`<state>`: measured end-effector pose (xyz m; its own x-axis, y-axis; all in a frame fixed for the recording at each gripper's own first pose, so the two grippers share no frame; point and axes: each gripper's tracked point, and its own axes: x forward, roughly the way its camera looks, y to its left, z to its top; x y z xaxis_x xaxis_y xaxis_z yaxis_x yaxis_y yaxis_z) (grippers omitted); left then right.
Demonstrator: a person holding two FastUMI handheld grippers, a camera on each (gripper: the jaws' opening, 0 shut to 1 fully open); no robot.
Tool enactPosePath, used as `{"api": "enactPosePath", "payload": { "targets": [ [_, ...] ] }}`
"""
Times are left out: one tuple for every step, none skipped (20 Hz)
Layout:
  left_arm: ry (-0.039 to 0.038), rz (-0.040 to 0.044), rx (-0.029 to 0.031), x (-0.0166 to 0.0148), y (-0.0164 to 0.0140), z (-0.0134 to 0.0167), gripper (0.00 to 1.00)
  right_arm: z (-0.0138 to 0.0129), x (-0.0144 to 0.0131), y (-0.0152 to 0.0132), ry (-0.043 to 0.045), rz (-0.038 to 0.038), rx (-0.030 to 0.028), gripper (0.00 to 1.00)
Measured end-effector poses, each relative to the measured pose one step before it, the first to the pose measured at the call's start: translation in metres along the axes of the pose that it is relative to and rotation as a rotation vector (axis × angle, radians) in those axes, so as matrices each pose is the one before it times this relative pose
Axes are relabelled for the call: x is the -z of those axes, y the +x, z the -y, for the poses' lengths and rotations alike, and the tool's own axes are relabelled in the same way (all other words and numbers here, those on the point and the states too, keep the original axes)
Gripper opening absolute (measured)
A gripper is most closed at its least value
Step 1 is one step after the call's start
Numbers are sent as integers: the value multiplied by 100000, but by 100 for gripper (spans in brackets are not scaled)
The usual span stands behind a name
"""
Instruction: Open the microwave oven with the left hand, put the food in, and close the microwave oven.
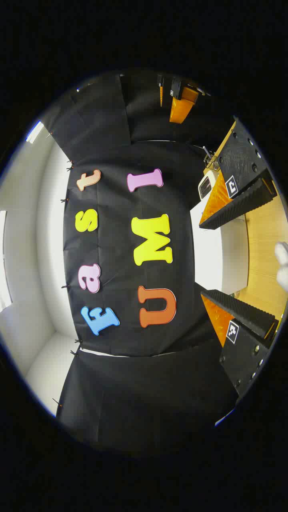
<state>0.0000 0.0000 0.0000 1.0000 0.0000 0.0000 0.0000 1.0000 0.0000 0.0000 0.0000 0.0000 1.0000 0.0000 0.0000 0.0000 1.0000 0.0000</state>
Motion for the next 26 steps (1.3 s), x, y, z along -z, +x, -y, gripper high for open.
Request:
{"api": "enactPosePath", "payload": {
  "targets": [
    [-441,144,-586,-62,-56,-115,95,111,55,35,-191,-120,125,90],
    [-351,222,-503,-17,63,-108,95,38,-75,42,39,116,-229,90],
    [-106,-106,-343,32,60,-168,95,-101,97,-8,-130,-311,-123,99],
    [-44,-18,-572,-21,0,-169,95,23,-12,18,-324,-148,-178,99],
    [-54,-42,-110,63,122,-32,95,9,-13,45,-351,81,-128,99],
    [-56,-261,-150,101,42,-20,95,60,-137,58,-339,164,76,99],
    [-185,26,142,62,20,43,95,47,-24,-21,-306,197,121,99],
    [71,-17,81,-2,120,77,95,53,-78,66,-319,221,-7,99],
    [221,-6,-205,20,19,-113,95,-42,43,72,-196,26,81,99],
    [151,138,77,-23,128,51,95,17,-34,101,-16,-25,-17,99],
    [166,26,9,46,52,53,95,8,72,156,165,4,23,99],
    [347,-68,258,172,142,211,95,100,38,69,299,-35,187,99],
    [610,288,-37,127,188,81,95,56,12,104,267,85,-163,99],
    [317,182,63,309,135,143,95,70,-32,59,141,-15,36,99],
    [353,-336,372,319,213,280,95,145,112,152,-113,151,-2,99],
    [247,-222,428,541,275,403,95,163,29,155,-89,-1,92,99],
    [317,-725,484,796,366,443,95,124,39,143,11,35,-94,99],
    [92,-646,310,906,339,484,95,199,15,113,17,-158,-237,99],
    [-398,-1310,780,1210,545,631,95,342,94,110,-108,33,324,99],
    [-1022,-292,1343,1072,652,897,95,386,-100,127,-127,331,138,99],
    [-814,-856,993,1368,653,830,95,352,97,168,-69,132,188,99],
    [-270,-1176,1020,1337,803,885,95,413,-59,187,23,318,153,99],
    [-177,-1968,993,1626,839,940,95,424,86,182,-26,195,269,99],
    [-247,-1826,1302,1656,897,1023,95,433,52,172,-259,-38,352,99],
    [-497,-1013,1273,1347,1012,1002,95,454,173,245,-685,-357,406,99],
    [-181,-688,1315,1113,1133,1019,95,443,188,236,-1064,-536,399,99]
  ]
}}
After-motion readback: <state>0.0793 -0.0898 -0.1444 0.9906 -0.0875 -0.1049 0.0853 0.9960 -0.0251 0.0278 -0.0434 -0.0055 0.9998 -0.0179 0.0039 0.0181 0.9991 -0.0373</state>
